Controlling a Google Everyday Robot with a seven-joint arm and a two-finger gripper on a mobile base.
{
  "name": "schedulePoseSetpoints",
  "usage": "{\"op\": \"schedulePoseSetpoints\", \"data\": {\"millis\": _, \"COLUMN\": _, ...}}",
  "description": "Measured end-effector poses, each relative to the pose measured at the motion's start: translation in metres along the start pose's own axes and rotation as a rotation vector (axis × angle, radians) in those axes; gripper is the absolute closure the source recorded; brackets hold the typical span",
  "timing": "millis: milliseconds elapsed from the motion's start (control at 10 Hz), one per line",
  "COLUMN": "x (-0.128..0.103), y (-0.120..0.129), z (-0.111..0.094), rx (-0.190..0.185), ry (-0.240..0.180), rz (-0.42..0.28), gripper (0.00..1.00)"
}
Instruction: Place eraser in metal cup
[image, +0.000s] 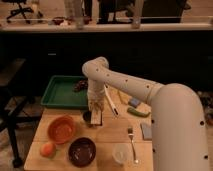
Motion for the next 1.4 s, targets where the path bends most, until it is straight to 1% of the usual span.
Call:
{"op": "schedulePoseSetpoints", "data": {"millis": 300, "x": 0.002, "y": -0.010, "z": 0.000, "rx": -0.011, "ry": -0.014, "rz": -0.027, "gripper": 1.00}}
{"op": "schedulePoseSetpoints", "data": {"millis": 800, "x": 0.003, "y": -0.025, "z": 0.011, "rx": -0.020, "ry": -0.049, "rz": -0.063, "gripper": 1.00}}
{"op": "schedulePoseSetpoints", "data": {"millis": 1100, "x": 0.002, "y": -0.033, "z": 0.013, "rx": -0.031, "ry": -0.059, "rz": -0.079, "gripper": 1.00}}
{"op": "schedulePoseSetpoints", "data": {"millis": 1400, "x": 0.001, "y": -0.039, "z": 0.013, "rx": -0.044, "ry": -0.061, "rz": -0.092, "gripper": 1.00}}
